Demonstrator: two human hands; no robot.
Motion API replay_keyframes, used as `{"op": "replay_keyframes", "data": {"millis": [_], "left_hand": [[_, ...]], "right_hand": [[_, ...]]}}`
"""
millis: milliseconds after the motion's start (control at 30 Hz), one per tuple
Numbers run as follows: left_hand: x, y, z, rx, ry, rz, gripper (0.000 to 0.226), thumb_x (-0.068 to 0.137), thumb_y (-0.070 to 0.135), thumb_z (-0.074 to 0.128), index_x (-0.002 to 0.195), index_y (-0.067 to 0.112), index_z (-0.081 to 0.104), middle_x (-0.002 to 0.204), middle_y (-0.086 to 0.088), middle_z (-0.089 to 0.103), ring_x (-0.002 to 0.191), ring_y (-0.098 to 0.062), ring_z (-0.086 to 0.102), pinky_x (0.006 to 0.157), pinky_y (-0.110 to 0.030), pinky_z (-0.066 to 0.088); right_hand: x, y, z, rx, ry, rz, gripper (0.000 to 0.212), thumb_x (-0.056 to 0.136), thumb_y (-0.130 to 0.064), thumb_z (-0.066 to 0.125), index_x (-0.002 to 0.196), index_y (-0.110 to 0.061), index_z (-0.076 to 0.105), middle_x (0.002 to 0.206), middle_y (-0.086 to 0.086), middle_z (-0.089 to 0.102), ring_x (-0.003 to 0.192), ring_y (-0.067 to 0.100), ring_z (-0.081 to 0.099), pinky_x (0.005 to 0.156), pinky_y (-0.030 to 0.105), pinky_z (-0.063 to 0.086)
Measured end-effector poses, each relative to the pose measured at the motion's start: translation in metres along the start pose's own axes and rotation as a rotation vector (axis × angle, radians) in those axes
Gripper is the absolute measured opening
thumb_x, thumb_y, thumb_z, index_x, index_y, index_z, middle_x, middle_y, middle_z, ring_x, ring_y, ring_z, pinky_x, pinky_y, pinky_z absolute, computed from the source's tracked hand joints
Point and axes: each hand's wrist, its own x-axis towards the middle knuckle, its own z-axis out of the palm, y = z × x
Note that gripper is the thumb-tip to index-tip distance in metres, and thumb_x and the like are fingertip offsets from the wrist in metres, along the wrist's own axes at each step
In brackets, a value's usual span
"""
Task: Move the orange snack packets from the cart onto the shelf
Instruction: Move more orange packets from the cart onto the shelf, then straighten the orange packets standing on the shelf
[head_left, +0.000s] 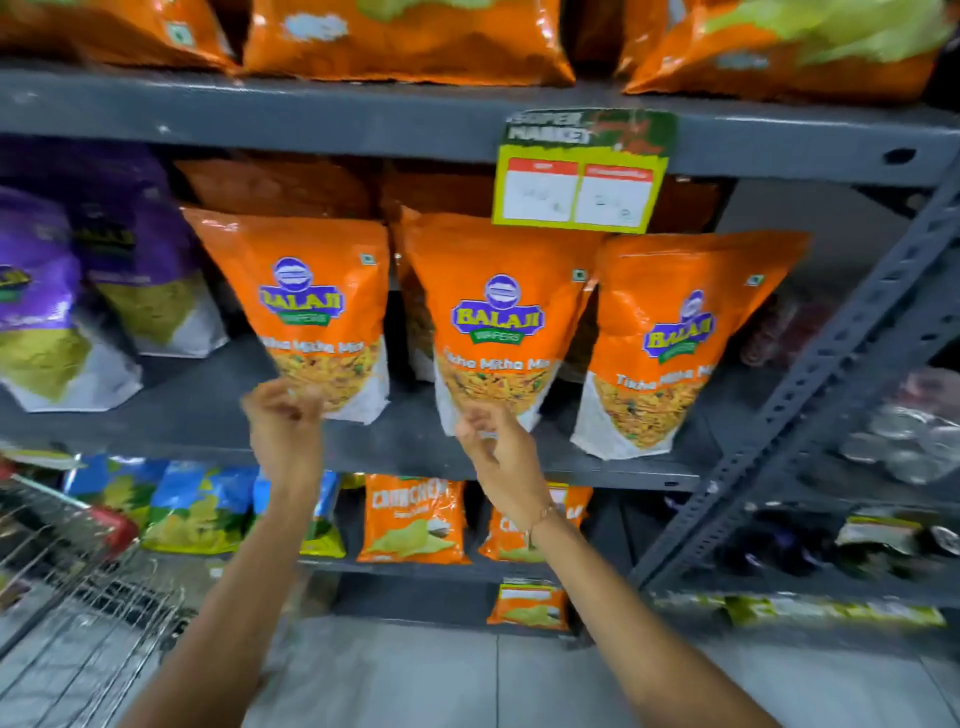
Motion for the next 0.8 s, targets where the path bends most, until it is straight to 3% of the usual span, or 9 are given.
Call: {"op": "replay_keyframes", "data": {"millis": [100, 167, 233, 267, 333, 433, 600, 800], "left_hand": [[0.065, -0.042, -0.019, 0.060, -0.084, -0.116, 0.057, 0.069, 0.006, 0.077, 0.110, 0.006, 0.036, 0.096, -0.003, 0.041, 0.085, -0.014, 0.045, 0.079, -0.026, 0.042], [0.107, -0.060, -0.026, 0.225, -0.287, -0.131, 0.086, 0.049, 0.034, 0.087, 0.115, 0.003, 0.041, 0.116, -0.009, 0.045, 0.107, -0.019, 0.046, 0.087, -0.039, 0.043], [0.133, -0.071, -0.026, 0.326, -0.556, -0.148, 0.114, 0.048, 0.048, 0.086, 0.139, 0.010, 0.029, 0.142, -0.003, 0.036, 0.129, -0.020, 0.039, 0.105, -0.043, 0.038], [0.139, -0.070, -0.025, 0.304, -0.685, -0.148, 0.114, 0.053, 0.043, 0.086, 0.143, 0.016, 0.021, 0.145, 0.002, 0.034, 0.131, -0.018, 0.038, 0.108, -0.044, 0.037], [0.147, -0.069, -0.024, 0.255, -0.840, -0.118, 0.108, 0.051, 0.045, 0.088, 0.139, 0.024, 0.029, 0.142, 0.000, 0.045, 0.128, -0.020, 0.047, 0.105, -0.052, 0.042], [0.146, -0.065, -0.029, 0.277, -0.835, -0.092, 0.095, 0.047, 0.055, 0.085, 0.126, 0.023, 0.044, 0.127, -0.005, 0.059, 0.115, -0.021, 0.057, 0.099, -0.052, 0.048], [0.137, -0.064, -0.045, 0.292, -0.744, -0.002, 0.066, 0.065, 0.034, 0.082, 0.121, 0.016, 0.052, 0.115, -0.001, 0.064, 0.100, -0.014, 0.059, 0.084, -0.028, 0.046], [0.156, -0.075, -0.063, 0.308, -0.716, 0.045, 0.064, 0.065, 0.038, 0.081, 0.119, 0.016, 0.053, 0.119, -0.006, 0.066, 0.108, -0.023, 0.062, 0.085, -0.030, 0.048]], "right_hand": [[0.036, -0.006, 0.039, -0.048, -0.192, 0.052, 0.048, 0.089, -0.027, 0.058, 0.130, -0.009, 0.041, 0.130, 0.012, 0.051, 0.117, 0.016, 0.052, 0.088, 0.014, 0.045], [0.062, -0.006, 0.065, -0.117, -0.303, 0.090, 0.071, 0.086, -0.031, 0.061, 0.142, -0.010, 0.022, 0.149, 0.011, 0.030, 0.134, 0.022, 0.035, 0.107, 0.032, 0.038], [0.084, -0.004, 0.087, -0.208, -0.367, 0.137, 0.090, 0.083, -0.035, 0.064, 0.146, -0.012, 0.004, 0.157, 0.007, 0.011, 0.142, 0.024, 0.020, 0.114, 0.042, 0.029], [0.093, -0.002, 0.096, -0.227, -0.370, 0.161, 0.097, 0.080, -0.036, 0.067, 0.146, -0.014, 0.000, 0.158, 0.006, 0.008, 0.143, 0.025, 0.017, 0.114, 0.044, 0.028], [0.101, 0.002, 0.112, -0.230, -0.345, 0.201, 0.102, 0.076, -0.036, 0.071, 0.147, -0.016, 0.000, 0.157, 0.005, 0.014, 0.141, 0.027, 0.023, 0.111, 0.044, 0.033], [0.101, 0.007, 0.126, -0.218, -0.227, 0.242, 0.097, 0.073, -0.033, 0.074, 0.145, -0.013, 0.012, 0.150, 0.008, 0.033, 0.135, 0.029, 0.035, 0.105, 0.040, 0.038], [0.095, 0.015, 0.146, -0.151, -0.113, 0.236, 0.088, 0.070, -0.030, 0.078, 0.139, -0.015, 0.027, 0.141, 0.009, 0.047, 0.128, 0.028, 0.045, 0.104, 0.046, 0.043], [0.101, 0.010, 0.170, -0.084, -0.123, 0.209, 0.076, 0.069, -0.022, 0.079, 0.132, -0.016, 0.036, 0.133, 0.009, 0.054, 0.123, 0.025, 0.050, 0.102, 0.046, 0.045]]}}
